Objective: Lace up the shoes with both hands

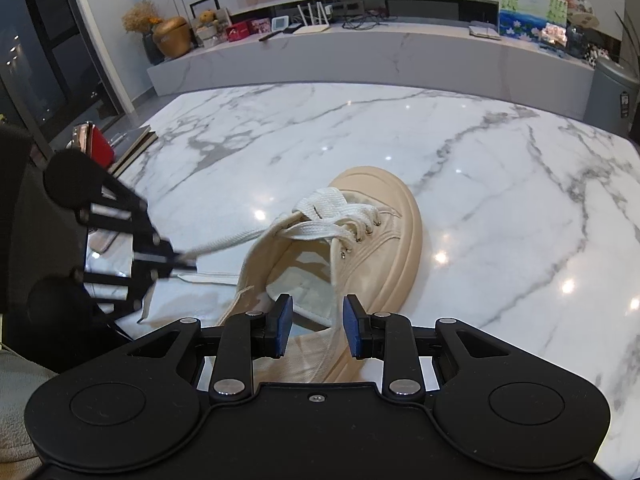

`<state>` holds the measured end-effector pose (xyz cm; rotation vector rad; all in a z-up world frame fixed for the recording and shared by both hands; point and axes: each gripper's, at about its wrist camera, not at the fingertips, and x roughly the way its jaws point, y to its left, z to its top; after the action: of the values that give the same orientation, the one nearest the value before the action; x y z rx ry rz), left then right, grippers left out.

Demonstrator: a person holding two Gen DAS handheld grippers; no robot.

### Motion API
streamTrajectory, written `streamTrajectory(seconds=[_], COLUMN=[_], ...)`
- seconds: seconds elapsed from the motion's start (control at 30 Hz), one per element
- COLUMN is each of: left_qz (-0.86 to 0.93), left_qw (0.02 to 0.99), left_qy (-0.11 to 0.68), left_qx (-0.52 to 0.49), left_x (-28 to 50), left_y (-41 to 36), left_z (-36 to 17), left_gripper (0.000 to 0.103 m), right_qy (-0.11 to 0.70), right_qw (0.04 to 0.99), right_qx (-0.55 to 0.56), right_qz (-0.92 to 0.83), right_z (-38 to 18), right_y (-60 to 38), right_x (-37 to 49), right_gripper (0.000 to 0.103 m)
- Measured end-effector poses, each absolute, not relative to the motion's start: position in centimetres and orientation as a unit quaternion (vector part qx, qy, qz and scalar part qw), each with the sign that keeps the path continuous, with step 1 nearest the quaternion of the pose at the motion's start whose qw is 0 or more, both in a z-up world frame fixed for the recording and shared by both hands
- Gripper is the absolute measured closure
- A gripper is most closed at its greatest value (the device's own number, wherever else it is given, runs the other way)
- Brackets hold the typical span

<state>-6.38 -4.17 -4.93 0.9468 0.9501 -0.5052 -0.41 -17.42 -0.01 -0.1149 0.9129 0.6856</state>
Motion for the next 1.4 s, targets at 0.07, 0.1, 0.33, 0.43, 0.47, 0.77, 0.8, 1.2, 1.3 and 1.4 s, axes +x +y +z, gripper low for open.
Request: streamTrajectory(seconds=[0.07,0.1,0.33,0.43,0.47,0.77,0.8,1.2,1.3,1.4], left_qz=[-0.226,-0.222,-0.167,-0.155,-0.153,-0.110,-0.108,-0.105,-0.120,-0.130], left_qw=[0.761,0.763,0.789,0.805,0.808,0.826,0.826,0.815,0.815,0.817], left_qy=[0.442,0.444,0.455,0.465,0.466,0.472,0.474,0.500,0.498,0.500], left_qx=[0.418,0.413,0.379,0.334,0.326,0.288,0.285,0.275,0.271,0.257], left_x=[-6.6,-6.7,-7.0,-7.4,-7.4,-6.7,-6.6,-6.2,-6.0,-5.6], left_y=[-4.0,-3.8,-2.1,-1.0,-0.7,2.3,2.6,4.6,4.6,4.7], left_z=[-5.4,-5.6,-6.2,-5.3,-5.1,-3.9,-4.0,-5.9,-6.2,-6.2], left_gripper=[0.099,0.098,0.079,0.074,0.069,0.068,0.068,0.068,0.069,0.071], right_qy=[0.433,0.434,0.436,0.440,0.440,0.447,0.448,0.455,0.458,0.460], right_qw=[0.841,0.841,0.841,0.841,0.840,0.841,0.841,0.839,0.839,0.839], right_qx=[-0.053,-0.053,-0.055,-0.056,-0.056,-0.053,-0.053,-0.060,-0.061,-0.062], right_qz=[0.322,0.320,0.315,0.312,0.311,0.299,0.299,0.291,0.288,0.285], right_z=[0.0,-0.1,-0.3,-0.5,-0.6,-1.1,-1.2,-1.6,-1.7,-1.7], right_y=[-17.5,-17.5,-17.4,-17.3,-17.3,-17.5,-17.5,-17.2,-17.1,-17.1], right_x=[-0.4,-0.4,-0.3,-0.2,-0.2,0.5,0.6,1.3,1.5,1.6], right_gripper=[0.076,0.076,0.074,0.073,0.072,0.071,0.071,0.071,0.071,0.071])
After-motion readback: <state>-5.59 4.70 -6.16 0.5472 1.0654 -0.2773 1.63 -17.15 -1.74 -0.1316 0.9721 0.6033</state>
